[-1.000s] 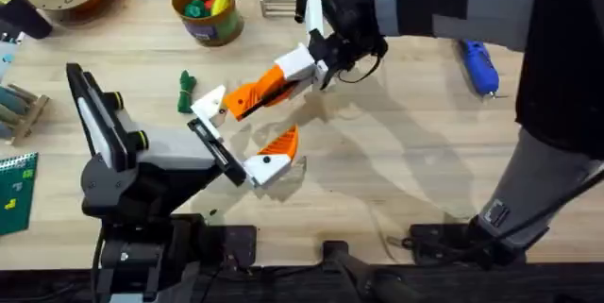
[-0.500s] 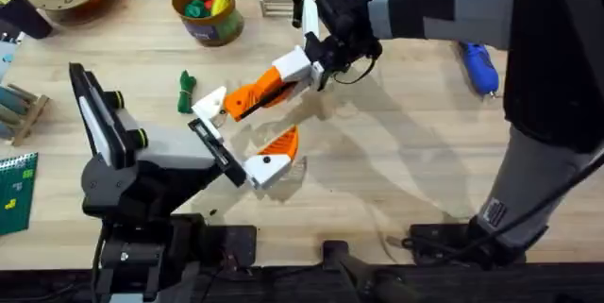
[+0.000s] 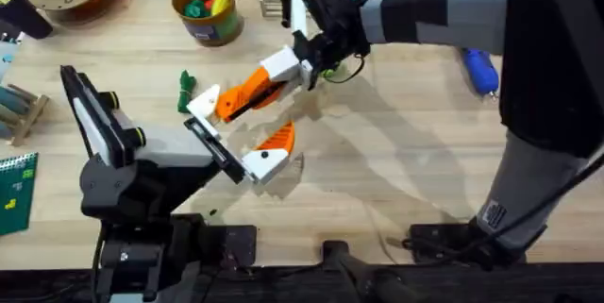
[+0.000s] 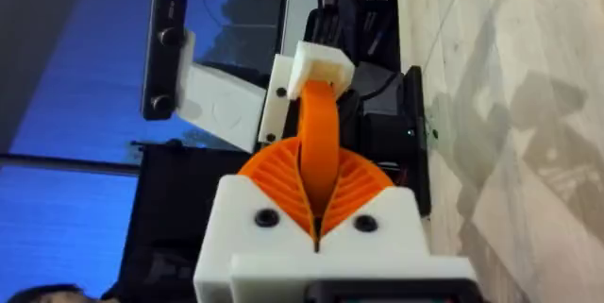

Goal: Pick up the gripper from the table and insert it into the empty holder that is missing its gripper. Then pick up a screw, insert it into the mounting hole, and use the screwdriver to tighten it. Finally, clean up the table by picking up the vegetable and placing it into the bucket.

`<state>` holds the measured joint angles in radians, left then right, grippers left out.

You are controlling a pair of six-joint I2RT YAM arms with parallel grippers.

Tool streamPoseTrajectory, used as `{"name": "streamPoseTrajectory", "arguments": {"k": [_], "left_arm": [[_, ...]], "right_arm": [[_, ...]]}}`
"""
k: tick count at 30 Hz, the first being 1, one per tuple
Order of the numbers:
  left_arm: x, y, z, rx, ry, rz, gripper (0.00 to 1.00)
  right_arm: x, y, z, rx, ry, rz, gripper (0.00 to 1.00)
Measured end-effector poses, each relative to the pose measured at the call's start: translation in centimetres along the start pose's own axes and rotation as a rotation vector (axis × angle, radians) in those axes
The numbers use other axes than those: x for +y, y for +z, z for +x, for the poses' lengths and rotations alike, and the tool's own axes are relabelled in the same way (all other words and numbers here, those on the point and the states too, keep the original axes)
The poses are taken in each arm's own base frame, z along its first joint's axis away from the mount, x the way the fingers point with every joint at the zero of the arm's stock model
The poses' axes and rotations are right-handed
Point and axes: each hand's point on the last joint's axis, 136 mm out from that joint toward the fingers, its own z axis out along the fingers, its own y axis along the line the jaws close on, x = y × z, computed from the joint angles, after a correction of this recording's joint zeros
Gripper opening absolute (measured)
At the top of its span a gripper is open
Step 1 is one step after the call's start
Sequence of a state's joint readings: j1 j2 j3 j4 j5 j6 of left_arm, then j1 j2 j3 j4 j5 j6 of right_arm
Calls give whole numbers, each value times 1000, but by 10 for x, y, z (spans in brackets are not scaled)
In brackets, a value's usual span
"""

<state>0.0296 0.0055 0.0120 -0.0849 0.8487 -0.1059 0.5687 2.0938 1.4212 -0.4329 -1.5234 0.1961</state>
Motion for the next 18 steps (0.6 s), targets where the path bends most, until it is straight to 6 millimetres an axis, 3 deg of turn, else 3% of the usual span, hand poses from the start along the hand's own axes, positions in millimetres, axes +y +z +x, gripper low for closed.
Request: {"name": "streamPoseTrajectory", "arguments": {"k": [4, 18], "left_arm": [[-2, 0, 0, 1, 4, 11, 971], [-1, 0, 0, 1, 20, 8, 972]], "right_arm": [[3, 17, 0, 39, -19, -8, 7], [3, 17, -11, 28, -29, 12, 6]]}}
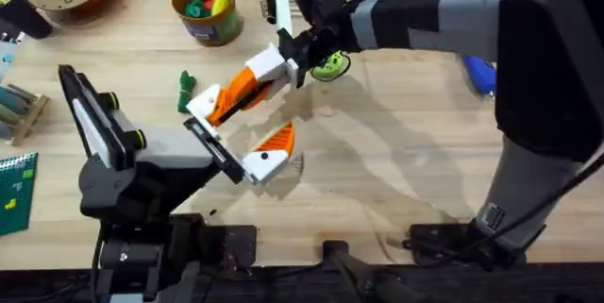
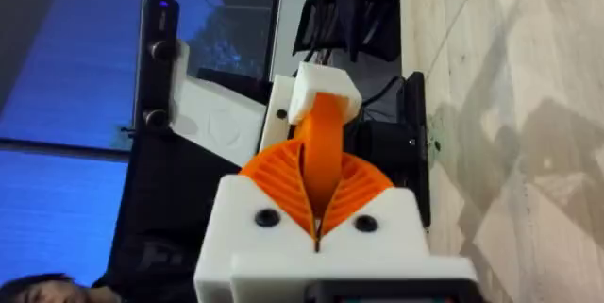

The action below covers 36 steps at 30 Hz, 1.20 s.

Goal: Pick up the gripper from the table and insert it into the empty holder that is missing its gripper. Then pick up a screw, insert it into the mounting hole, and use the screwdriver to tighten it. Finally, clean up the table by picking up the vegetable and placing it into the bucket.

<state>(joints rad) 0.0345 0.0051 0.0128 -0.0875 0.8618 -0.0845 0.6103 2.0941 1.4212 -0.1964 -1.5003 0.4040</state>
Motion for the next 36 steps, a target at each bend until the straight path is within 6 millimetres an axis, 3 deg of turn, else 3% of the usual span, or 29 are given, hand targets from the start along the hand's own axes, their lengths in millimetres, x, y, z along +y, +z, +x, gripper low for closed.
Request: {"name": "streamPoseTrajectory", "arguments": {"k": [9, 32, 36], "left_arm": [[-7, 0, 1, 6, -5, 38, 972], [-5, 0, 1, 5, -17, 30, 971], [-5, 0, 1, 5, -17, 29, 972]], "right_arm": [[-4, -7, -4, -24, 17, 23, 6], [-6, 0, -3, -15, 10, 34, 7], [-6, 0, -3, -15, 14, 34, 69]]}}
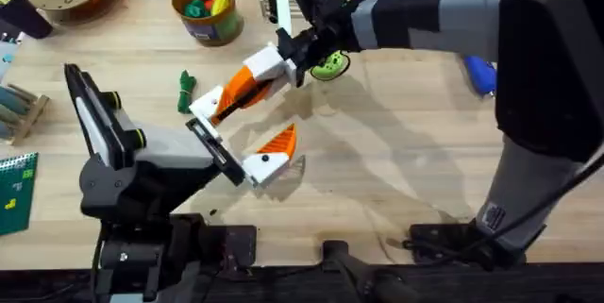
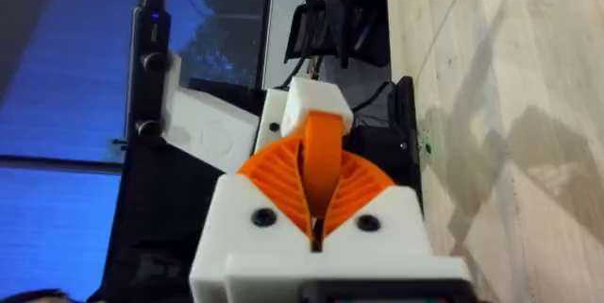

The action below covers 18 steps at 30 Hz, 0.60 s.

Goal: Pick up the gripper from the table and insert it into the empty holder that is missing its gripper. Then pick up a screw, insert it into the mounting hole, and use the screwdriver to tighten it. Finally, clean up the table by picking up the vegetable and placing it into the bucket.

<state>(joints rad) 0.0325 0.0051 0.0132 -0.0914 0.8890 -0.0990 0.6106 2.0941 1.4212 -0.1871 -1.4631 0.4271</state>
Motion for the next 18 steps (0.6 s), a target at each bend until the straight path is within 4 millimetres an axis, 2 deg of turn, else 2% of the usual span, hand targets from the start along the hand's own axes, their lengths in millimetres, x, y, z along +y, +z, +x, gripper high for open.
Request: {"name": "streamPoseTrajectory", "arguments": {"k": [5, 18], "left_arm": [[0, 0, 0, 0, 0, 2, 972], [-1, 0, 0, 1, 0, 8, 973]], "right_arm": [[0, 2, 1, 4, -1, 0, 135], [0, 3, 1, 6, -2, -2, 168]]}}
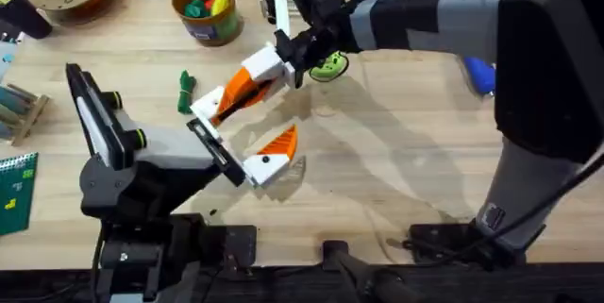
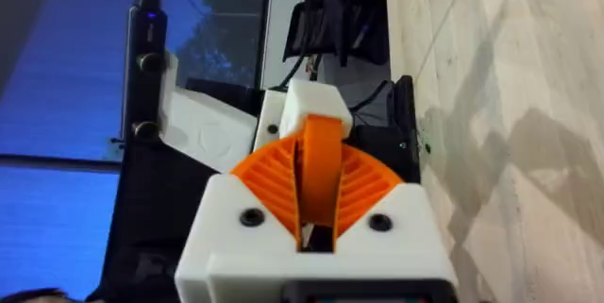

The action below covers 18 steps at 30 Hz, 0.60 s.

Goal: Pick up the gripper from the table and insert it into the empty holder that is missing its gripper. Then pick up a screw, insert it into the mounting hole, and use the screwdriver to tighten it. Finally, clean up the table by picking up the vegetable and placing it into the bucket.

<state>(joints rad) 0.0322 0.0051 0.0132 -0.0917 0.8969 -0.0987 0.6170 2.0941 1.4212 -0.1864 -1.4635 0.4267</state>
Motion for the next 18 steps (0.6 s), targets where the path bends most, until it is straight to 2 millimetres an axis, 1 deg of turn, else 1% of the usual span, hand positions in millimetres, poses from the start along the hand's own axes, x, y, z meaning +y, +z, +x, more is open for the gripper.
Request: {"name": "streamPoseTrajectory", "arguments": {"k": [9, 13, 18], "left_arm": [[-3, 0, 0, 2, -1, 15, 973], [-7, 0, 1, 5, 0, 37, 973], [-7, 1, 1, 5, 0, 38, 973]], "right_arm": [[0, -6, -2, -12, 1, 0, 206], [-2, -16, -7, -36, 0, 8, 254], [-4, -27, -11, -62, 0, 13, 325]]}}
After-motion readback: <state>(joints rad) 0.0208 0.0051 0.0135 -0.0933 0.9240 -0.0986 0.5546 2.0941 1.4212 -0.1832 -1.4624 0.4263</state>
